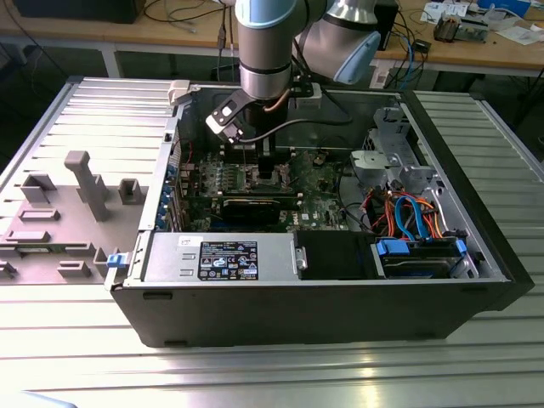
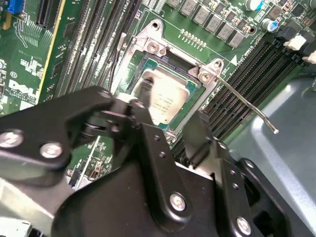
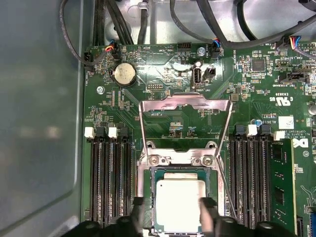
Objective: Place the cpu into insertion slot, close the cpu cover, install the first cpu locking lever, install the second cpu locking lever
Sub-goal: 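Place the cpu into insertion slot, then close the cpu cover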
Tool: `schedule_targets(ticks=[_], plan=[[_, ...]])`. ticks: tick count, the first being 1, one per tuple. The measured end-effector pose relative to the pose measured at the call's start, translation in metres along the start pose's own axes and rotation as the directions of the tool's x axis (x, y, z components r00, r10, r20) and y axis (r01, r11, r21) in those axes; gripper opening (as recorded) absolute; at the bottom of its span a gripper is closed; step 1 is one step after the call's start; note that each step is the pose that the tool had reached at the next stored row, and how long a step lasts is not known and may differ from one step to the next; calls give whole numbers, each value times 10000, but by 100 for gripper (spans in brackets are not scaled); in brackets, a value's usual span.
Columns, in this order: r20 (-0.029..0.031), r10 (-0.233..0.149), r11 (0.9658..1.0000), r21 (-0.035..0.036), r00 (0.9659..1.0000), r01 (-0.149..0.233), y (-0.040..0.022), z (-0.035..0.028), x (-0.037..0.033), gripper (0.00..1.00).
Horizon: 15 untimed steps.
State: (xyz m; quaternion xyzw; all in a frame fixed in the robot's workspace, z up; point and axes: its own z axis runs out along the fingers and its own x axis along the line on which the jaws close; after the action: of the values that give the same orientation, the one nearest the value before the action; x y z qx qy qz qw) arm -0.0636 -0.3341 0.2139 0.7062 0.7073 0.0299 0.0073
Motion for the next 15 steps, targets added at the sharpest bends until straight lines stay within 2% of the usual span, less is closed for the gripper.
schedule_targets(ticks=[1,2,4,5,7,15], plan=[[0,0,10000,0,10000,0,0,0,0,49],[0,0,10000,0,10000,0,1,0,-1,36],[1,-2,10000,1,10000,2,1,-1,-15,36],[0,-1,10000,0,10000,1,0,-1,-35,25],[-1,1,10000,-1,10000,-1,0,-1,-52,11],[-1,-1,10000,0,10000,1,3,-2,-57,11]])
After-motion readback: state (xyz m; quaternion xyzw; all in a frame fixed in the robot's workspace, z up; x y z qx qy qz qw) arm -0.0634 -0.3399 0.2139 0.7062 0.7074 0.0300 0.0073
